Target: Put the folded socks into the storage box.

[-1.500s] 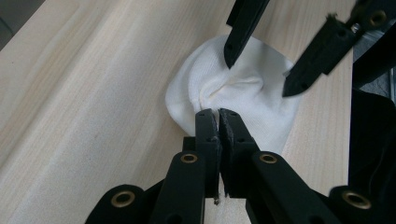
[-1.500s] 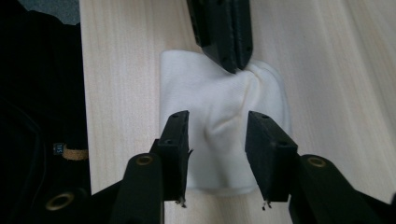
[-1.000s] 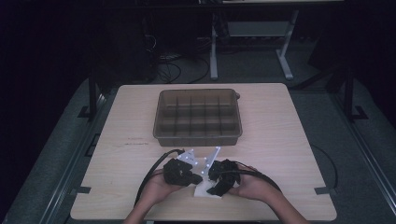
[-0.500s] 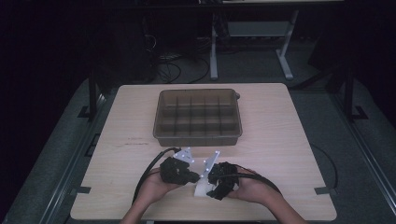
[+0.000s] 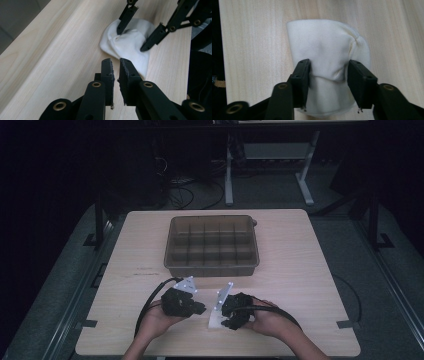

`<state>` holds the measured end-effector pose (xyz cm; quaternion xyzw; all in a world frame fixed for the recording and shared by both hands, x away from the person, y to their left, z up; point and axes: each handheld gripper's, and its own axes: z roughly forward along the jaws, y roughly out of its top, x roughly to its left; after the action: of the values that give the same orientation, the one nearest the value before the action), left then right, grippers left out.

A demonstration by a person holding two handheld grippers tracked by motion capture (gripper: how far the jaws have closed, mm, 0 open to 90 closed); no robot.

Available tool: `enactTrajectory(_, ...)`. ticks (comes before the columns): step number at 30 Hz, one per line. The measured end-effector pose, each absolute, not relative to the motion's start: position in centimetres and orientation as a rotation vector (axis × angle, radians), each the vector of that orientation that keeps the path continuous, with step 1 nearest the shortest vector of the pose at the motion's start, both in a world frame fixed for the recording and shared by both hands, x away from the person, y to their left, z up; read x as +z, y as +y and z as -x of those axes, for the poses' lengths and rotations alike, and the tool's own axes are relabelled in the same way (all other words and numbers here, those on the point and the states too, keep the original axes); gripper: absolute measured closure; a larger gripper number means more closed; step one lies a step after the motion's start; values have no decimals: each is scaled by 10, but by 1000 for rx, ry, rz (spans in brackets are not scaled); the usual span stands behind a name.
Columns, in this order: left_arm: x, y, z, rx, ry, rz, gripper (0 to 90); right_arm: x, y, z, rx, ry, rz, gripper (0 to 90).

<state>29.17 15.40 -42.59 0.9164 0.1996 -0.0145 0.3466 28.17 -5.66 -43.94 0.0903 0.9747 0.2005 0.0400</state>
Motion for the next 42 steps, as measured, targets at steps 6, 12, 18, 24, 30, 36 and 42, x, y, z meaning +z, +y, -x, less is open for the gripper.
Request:
enactTrajectory(6,-425,165,-290,-24,540,-2362,802,-438,-55,-284,590,2992,-285,605)
enactTrajectory(12,-426,172,-289,-16,558,-2348,788,-438,-56,-286,597,2989,-294,664)
enactTrajectory(18,-428,177,-287,-6,577,-2339,773,-438,-57,-287,600,2986,-299,703)
enactTrajectory(24,-429,181,-288,9,587,-2348,741,-437,-56,-288,590,2984,-291,730)
enactTrajectory(30,-430,186,-288,19,603,-2342,697,-436,-56,-291,595,3005,-295,737)
enactTrajectory(36,-430,192,-288,24,623,-2334,669,-434,-58,-294,617,3026,-308,738)
enactTrajectory(42,-430,195,-289,30,631,-2328,651,-429,-57,-295,608,3038,-306,737)
